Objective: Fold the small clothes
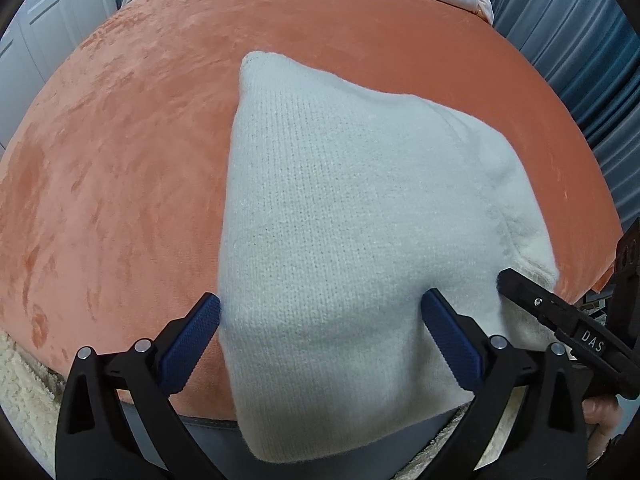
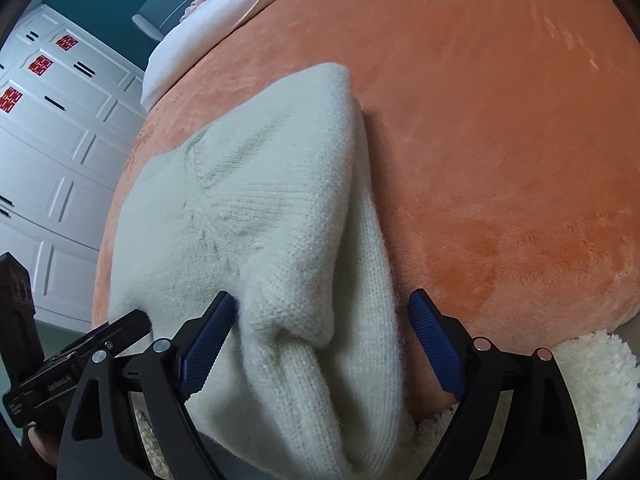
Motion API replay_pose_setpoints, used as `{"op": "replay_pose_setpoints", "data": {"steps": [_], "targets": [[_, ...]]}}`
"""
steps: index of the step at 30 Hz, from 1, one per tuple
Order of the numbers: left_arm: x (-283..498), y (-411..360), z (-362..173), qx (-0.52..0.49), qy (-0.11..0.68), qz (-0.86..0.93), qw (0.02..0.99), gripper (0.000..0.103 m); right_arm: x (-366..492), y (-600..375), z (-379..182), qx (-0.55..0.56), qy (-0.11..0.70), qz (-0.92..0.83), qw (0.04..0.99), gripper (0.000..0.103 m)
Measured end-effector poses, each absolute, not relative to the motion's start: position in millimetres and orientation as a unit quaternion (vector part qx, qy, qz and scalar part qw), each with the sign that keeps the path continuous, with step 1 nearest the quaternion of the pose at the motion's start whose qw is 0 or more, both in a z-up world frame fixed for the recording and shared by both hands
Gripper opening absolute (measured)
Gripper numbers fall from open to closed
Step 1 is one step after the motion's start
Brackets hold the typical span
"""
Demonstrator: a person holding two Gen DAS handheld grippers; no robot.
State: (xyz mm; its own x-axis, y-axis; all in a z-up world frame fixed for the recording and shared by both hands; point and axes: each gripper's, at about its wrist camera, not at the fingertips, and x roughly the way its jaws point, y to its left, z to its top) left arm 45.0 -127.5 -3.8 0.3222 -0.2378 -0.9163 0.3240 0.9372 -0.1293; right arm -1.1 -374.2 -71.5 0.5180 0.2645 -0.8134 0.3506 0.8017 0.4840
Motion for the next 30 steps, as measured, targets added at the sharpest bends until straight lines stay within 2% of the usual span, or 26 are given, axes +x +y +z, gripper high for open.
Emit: {"op": "replay_pose_setpoints", "data": {"steps": [7, 10, 11, 12, 14, 17, 19, 21, 24, 26, 28, 29, 30], "targets": [[38, -131, 3, 0.068, 0.543, -0.172, 0.819, 0.098, -7, -362, -42, 0.28, 0.442, -0.045, 0.851, 0.084], [37, -130, 5, 0.067, 0.544, -0.174, 0.818, 0.098, 3, -354, -44, 0.259, 0.461, -0.05, 0.847, 0.064], [37, -130, 7, 0.067, 0.544, -0.175, 0.818, 0.098, 7, -351, -44, 0.249, 0.467, -0.047, 0.847, 0.041], [36, -129, 8, 0.067, 0.543, -0.175, 0.819, 0.098, 11, -348, -43, 0.243, 0.475, -0.045, 0.845, 0.027], [35, -125, 11, 0.063, 0.543, -0.176, 0.818, 0.098, 16, -347, -29, 0.255, 0.465, -0.02, 0.848, 0.017], [32, -111, 21, 0.049, 0.536, -0.179, 0.824, 0.098, 6, -346, 43, 0.285, 0.369, 0.053, 0.883, 0.016], [29, -101, 31, 0.03, 0.524, -0.181, 0.832, 0.098, -1, -347, 69, 0.294, 0.336, 0.08, 0.891, 0.016], [28, -98, 31, 0.027, 0.528, -0.174, 0.831, 0.098, 1, -353, 51, 0.285, 0.357, 0.052, 0.888, 0.016], [31, -98, 20, 0.032, 0.544, -0.161, 0.823, 0.098, 16, -368, -52, 0.273, 0.506, -0.029, 0.818, 0.018], [31, -97, 18, 0.035, 0.549, -0.161, 0.819, 0.098, -1, -377, -62, 0.344, 0.468, -0.024, 0.814, 0.02], [31, -96, 19, 0.036, 0.544, -0.16, 0.823, 0.098, -8, -379, -46, 0.351, 0.46, -0.03, 0.815, 0.025], [33, -96, 19, 0.029, 0.543, -0.164, 0.823, 0.098, -11, -378, -36, 0.337, 0.452, -0.044, 0.824, 0.031], [35, -96, 18, 0.017, 0.544, -0.169, 0.822, 0.098, -13, -376, -29, 0.318, 0.45, -0.052, 0.833, 0.043]]}}
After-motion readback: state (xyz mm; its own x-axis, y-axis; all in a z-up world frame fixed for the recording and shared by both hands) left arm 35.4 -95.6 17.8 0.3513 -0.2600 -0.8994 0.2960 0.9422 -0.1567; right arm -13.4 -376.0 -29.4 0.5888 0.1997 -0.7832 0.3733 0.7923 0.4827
